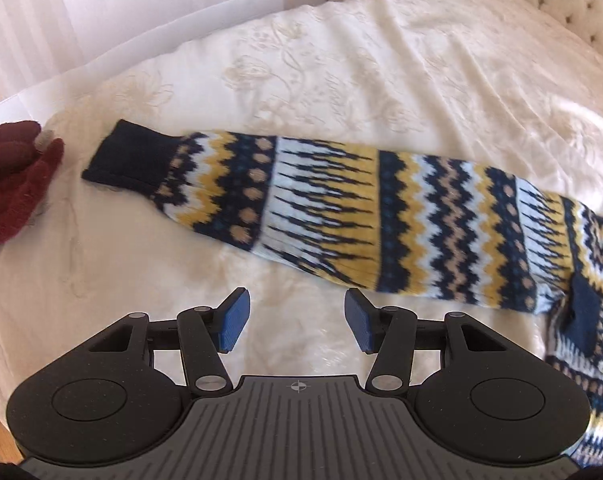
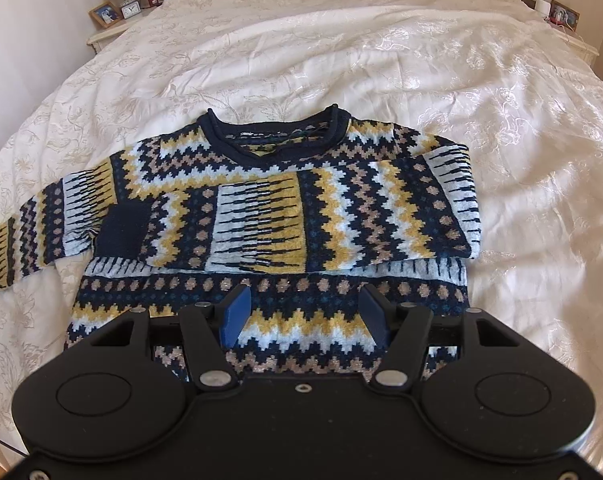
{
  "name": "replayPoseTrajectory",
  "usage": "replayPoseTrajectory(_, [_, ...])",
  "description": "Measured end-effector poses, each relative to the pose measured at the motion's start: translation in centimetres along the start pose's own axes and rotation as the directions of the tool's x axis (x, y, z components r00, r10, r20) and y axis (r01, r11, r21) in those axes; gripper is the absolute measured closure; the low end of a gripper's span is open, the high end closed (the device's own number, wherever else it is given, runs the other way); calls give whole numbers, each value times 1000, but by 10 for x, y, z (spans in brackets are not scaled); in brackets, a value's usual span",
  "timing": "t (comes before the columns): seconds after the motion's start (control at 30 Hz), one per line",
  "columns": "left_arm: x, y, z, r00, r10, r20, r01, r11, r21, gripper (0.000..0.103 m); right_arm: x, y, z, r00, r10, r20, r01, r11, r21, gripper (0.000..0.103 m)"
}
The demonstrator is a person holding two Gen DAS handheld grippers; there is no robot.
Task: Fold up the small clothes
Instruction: 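Move the left tool to the other sleeve's navy cuff, then grasp the navy cuff of the other sleeve with the left gripper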
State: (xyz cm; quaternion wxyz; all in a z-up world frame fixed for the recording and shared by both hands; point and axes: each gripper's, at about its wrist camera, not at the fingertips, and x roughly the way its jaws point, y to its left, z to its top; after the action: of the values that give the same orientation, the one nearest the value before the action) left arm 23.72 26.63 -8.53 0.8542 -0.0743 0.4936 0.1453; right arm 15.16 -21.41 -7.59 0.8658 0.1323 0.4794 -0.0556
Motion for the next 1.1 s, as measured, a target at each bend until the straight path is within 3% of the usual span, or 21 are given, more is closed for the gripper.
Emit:
replayPoseTrajectory(0.33, [24,55,28,999,21,28,-19,997,-69,52,3,46,-1,1000,18,-9,-18,1000,-23,38])
replayPoseTrajectory(0.47, [37,64,34,1000,12,19,-10,997,-78,52,4,63,3,999,34,0,-34,999,-22,31])
replayPoseTrajectory(0.67, [47,68,40,1000,-9,7,9,994,-110,48,10,84,10,999,45,-6,-45,998,-51,31])
replayPoseTrajectory(0.93, [29,76,21,999,-24,34,29,988,-154,48,17,94,11,999,53,4,-53,997,-49,10])
replayPoseTrajectory(1.1, [36,79,27,999,-30,28,34,984,-174,46,26,102,10,998,67,-4,-67,993,-95,9])
